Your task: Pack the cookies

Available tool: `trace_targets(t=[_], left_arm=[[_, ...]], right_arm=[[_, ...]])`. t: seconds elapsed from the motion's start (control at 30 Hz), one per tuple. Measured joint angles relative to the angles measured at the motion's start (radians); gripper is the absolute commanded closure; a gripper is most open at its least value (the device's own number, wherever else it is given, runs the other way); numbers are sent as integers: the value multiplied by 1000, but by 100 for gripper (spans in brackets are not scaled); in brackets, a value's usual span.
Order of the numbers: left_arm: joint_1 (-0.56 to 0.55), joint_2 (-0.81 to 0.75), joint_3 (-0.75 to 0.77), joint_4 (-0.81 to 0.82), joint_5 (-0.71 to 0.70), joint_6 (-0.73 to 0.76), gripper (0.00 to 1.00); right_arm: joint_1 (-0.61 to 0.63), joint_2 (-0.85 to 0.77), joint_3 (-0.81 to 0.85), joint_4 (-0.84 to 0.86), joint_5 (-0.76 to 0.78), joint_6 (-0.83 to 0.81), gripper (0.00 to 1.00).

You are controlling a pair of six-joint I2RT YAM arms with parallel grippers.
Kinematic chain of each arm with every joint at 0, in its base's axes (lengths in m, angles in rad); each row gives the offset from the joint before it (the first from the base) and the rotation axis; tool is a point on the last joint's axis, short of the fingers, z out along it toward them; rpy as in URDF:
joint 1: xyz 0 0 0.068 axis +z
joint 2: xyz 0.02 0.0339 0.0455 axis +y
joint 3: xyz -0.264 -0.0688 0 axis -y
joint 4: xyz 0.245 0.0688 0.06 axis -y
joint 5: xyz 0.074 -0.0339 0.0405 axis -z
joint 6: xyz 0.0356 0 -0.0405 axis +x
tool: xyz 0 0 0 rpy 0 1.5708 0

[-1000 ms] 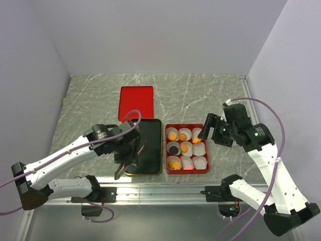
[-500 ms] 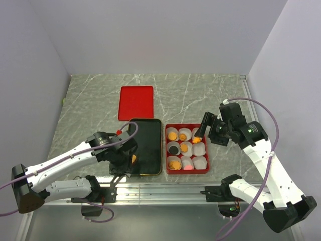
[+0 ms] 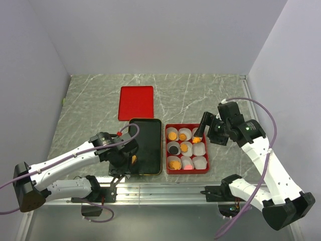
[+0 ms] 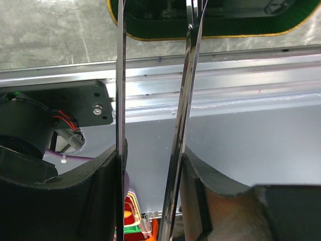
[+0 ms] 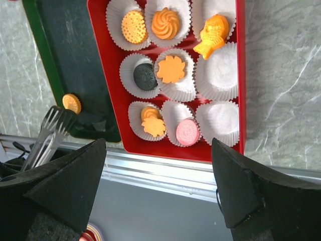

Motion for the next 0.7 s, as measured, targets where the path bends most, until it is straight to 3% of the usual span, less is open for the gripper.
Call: trace_targets(t=[0.7], left_arm=[[0, 51, -41, 44, -6, -15, 47]], right_arm=[[11, 38, 0, 0, -10, -8, 8]])
